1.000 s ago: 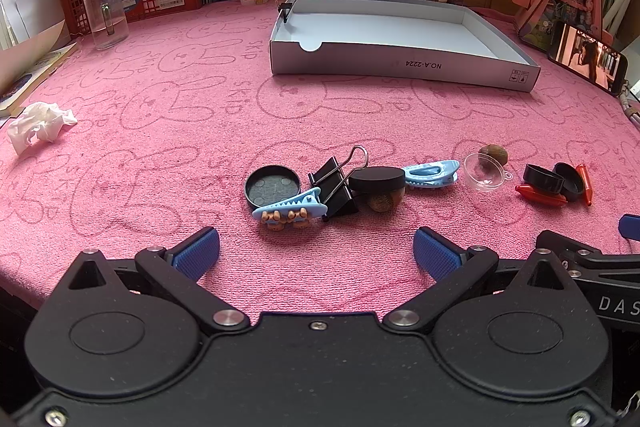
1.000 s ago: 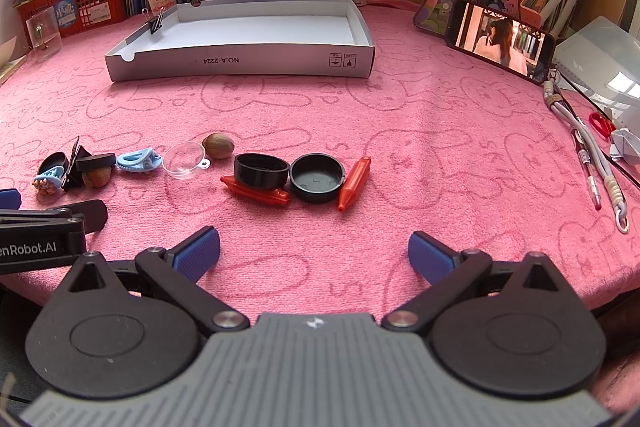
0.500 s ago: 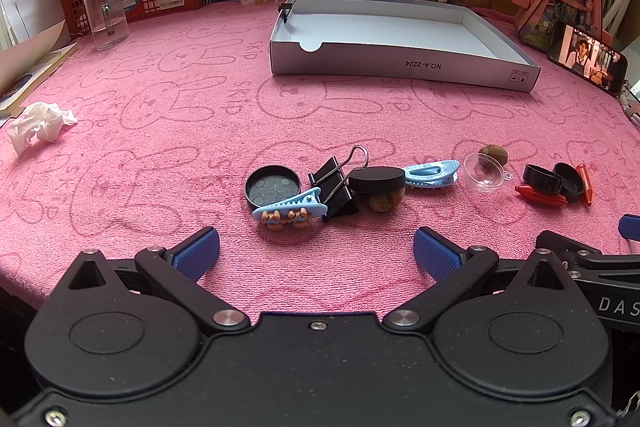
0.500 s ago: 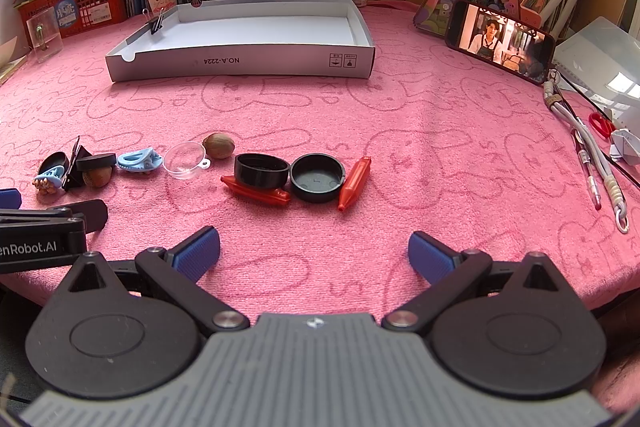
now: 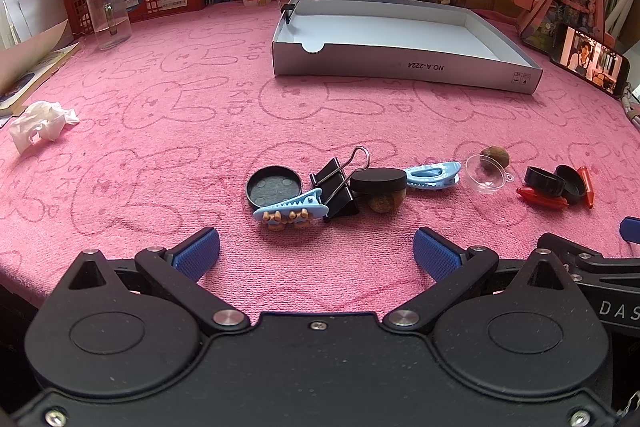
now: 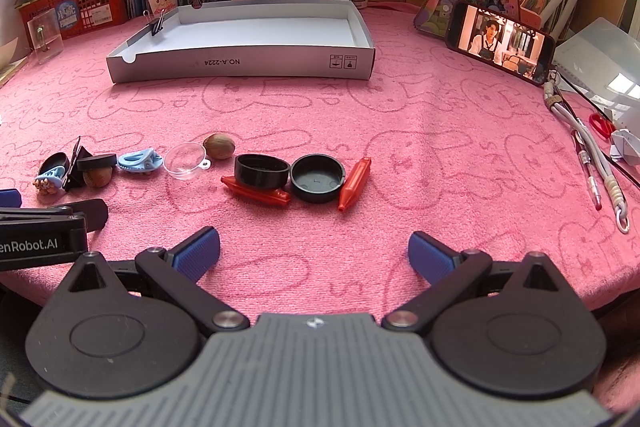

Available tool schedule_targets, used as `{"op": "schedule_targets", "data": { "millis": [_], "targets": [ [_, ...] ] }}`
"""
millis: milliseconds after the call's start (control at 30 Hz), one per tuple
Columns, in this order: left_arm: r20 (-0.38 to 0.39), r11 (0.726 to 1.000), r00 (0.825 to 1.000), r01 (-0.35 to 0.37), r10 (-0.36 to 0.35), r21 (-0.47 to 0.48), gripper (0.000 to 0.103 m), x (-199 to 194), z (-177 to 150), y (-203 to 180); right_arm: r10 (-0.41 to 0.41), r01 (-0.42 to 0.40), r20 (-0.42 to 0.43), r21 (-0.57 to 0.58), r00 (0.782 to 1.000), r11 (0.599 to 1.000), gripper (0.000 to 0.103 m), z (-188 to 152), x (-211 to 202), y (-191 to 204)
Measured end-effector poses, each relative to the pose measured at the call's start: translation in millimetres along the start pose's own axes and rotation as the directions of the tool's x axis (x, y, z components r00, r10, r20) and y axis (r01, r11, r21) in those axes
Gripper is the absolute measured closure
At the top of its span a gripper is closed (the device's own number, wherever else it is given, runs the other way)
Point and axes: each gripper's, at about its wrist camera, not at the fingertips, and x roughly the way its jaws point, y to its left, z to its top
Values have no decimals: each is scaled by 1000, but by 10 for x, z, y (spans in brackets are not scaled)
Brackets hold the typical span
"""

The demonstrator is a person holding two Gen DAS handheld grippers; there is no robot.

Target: Organize rigid objects

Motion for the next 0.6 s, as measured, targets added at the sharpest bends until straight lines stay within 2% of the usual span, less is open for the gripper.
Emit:
{"op": "schedule_targets", "data": {
  "millis": [267, 600],
  "targets": [
    [5, 1000, 1000, 6, -6, 3, 0, -1, -13, 33, 7, -7, 13, 0, 1000, 1000, 0, -21, -1, -11],
    [51, 1000, 999, 10, -11, 12, 0, -16, -80, 27, 16, -16, 47, 4, 999, 1000, 0, -58, -2, -15]
  ]
}}
